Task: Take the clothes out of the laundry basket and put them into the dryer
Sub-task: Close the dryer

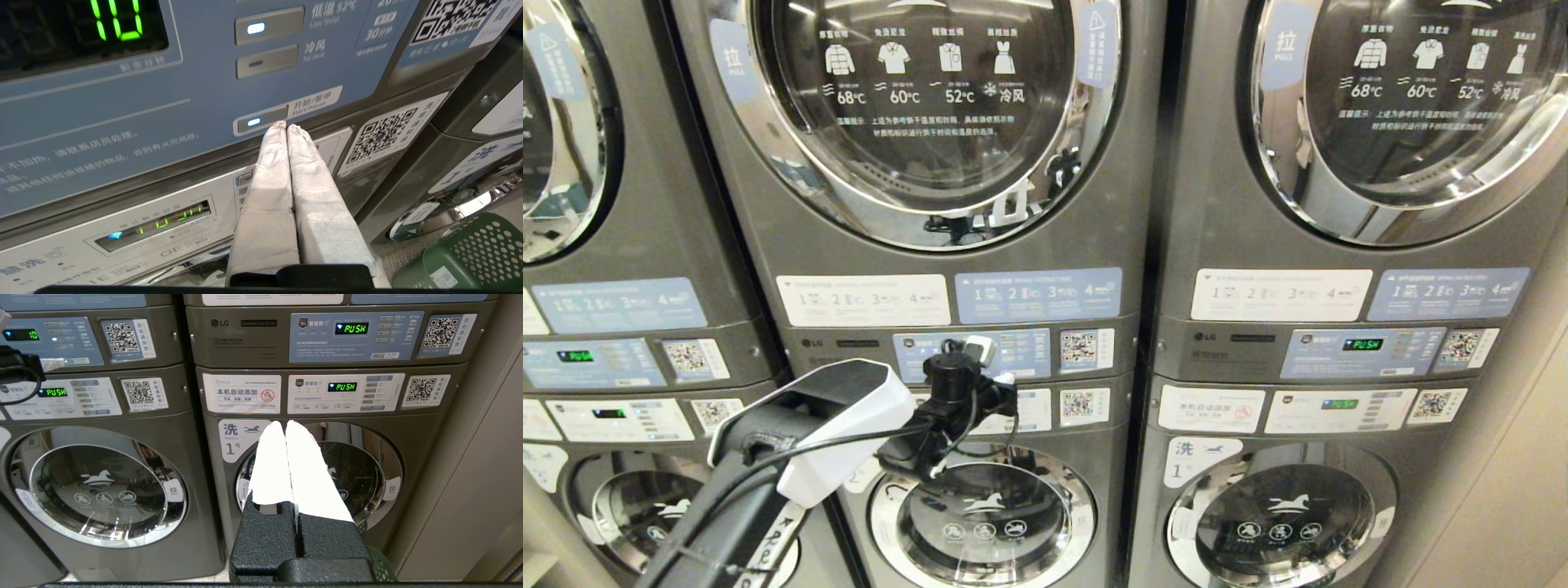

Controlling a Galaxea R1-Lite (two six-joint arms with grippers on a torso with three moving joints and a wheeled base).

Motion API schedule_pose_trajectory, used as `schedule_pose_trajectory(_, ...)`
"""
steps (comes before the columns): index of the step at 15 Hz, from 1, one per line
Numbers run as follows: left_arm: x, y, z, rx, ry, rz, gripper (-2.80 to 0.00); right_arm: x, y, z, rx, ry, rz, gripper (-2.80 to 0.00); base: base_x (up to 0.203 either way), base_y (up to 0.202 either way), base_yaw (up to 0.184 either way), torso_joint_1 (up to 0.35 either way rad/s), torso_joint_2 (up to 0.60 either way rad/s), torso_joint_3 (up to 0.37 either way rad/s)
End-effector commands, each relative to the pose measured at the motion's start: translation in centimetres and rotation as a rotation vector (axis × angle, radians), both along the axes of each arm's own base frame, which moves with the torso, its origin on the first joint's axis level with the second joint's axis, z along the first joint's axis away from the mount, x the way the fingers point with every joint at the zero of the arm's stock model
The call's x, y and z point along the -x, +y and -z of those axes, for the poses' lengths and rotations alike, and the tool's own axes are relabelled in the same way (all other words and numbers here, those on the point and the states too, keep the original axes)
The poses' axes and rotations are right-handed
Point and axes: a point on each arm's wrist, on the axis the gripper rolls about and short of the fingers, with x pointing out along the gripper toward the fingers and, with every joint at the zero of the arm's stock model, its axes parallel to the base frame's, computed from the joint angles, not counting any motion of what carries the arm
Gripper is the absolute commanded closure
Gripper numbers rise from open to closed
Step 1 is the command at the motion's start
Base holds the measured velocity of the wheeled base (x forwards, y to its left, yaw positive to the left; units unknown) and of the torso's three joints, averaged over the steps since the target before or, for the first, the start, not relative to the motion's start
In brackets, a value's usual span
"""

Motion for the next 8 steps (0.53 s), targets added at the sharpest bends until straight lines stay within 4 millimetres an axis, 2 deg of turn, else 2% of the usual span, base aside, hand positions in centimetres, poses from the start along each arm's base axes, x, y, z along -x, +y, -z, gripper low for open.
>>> schedule_pose_trajectory(1, 0.0, 0.0, 0.4, -0.001, 0.005, -0.001, 0.0, 0.0, 0.0, 0.0, 0.0, 0.0, 0.0, 0.0, 0.0, 0.0, 0.0, 0.0, 0.0, 0.0)
schedule_pose_trajectory(8, -1.8, -0.6, -0.2, 0.0, 0.011, -0.002, 0.0, 0.0, 0.0, 0.0, 0.0, 0.0, 0.0, 0.0, 0.0, 0.0, 0.0, 0.0, 0.0, 0.0)
